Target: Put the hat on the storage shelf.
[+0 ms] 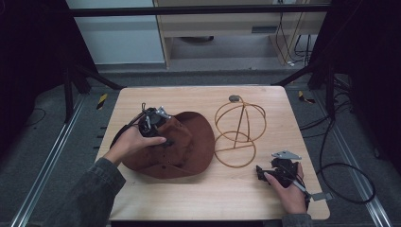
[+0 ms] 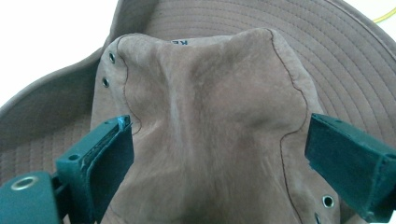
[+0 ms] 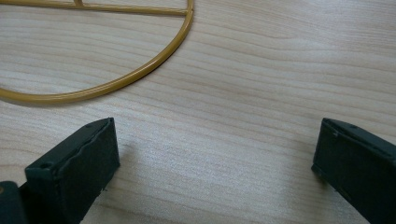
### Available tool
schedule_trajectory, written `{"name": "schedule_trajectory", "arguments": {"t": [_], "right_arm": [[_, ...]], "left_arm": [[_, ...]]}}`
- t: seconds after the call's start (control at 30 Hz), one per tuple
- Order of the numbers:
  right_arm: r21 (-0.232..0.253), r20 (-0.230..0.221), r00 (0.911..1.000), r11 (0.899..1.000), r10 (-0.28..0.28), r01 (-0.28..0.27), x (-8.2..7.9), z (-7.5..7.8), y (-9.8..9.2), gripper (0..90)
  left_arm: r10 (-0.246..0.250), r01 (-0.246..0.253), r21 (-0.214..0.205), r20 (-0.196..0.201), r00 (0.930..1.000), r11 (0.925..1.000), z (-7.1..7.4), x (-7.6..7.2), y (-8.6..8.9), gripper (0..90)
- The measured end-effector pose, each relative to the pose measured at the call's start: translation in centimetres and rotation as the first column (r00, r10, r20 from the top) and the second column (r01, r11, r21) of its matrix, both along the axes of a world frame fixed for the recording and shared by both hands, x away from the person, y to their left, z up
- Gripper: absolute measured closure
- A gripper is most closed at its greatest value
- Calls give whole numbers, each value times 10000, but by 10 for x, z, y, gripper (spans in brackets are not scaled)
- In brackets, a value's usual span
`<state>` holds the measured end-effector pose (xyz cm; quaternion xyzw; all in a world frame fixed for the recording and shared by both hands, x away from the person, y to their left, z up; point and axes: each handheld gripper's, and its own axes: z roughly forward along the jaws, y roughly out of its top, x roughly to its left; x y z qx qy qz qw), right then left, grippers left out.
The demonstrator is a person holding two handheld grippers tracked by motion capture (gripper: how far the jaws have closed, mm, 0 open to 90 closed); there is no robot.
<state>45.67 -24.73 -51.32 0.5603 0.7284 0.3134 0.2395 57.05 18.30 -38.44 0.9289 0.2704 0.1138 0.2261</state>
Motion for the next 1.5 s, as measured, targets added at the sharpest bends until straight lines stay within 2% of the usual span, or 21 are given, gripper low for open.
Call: {"name": "schedule_trajectory", "arguments": {"t": [0.2,0.23,0.37,0.67,0.87,1.0,1.1,1.27,1.37,1.5], "right_arm": [[2,7,10000,10000,2,-2,0,0,0,4],[11,3,10000,10000,-4,4,0,0,0,4],[7,4,10000,10000,4,-4,0,0,0,4],[24,-3,10000,10000,-9,9,0,0,0,4],[25,-4,10000,10000,-9,9,0,0,0,4],[17,0,10000,10000,-4,4,0,0,0,4],[22,-9,10000,10000,-13,13,0,0,0,4],[3,3,10000,10000,4,-4,0,0,0,4],[3,-3,10000,10000,3,-3,0,0,0,4],[11,-1,10000,10000,-1,1,0,0,0,4]], "left_arm": [[12,-7,206,-213,9998,9998,-4,6,-4,145],[0,9,307,-301,9995,9995,-5,8,-5,176],[-71,83,282,-455,9989,9996,-7,11,-6,260],[-73,91,300,-569,9984,9995,-10,13,-8,336],[-31,53,383,-576,9983,9993,-11,14,-8,418],[132,-102,446,-682,9976,9990,-12,16,-8,538],[243,-213,396,-772,9967,9990,-11,17,-9,661],[123,-92,411,-767,9970,9991,-9,15,-9,845],[36,-15,301,-686,9976,9995,-5,12,-9,880],[-2,14,228,-549,9985,9997,-1,10,-8,885]]}}
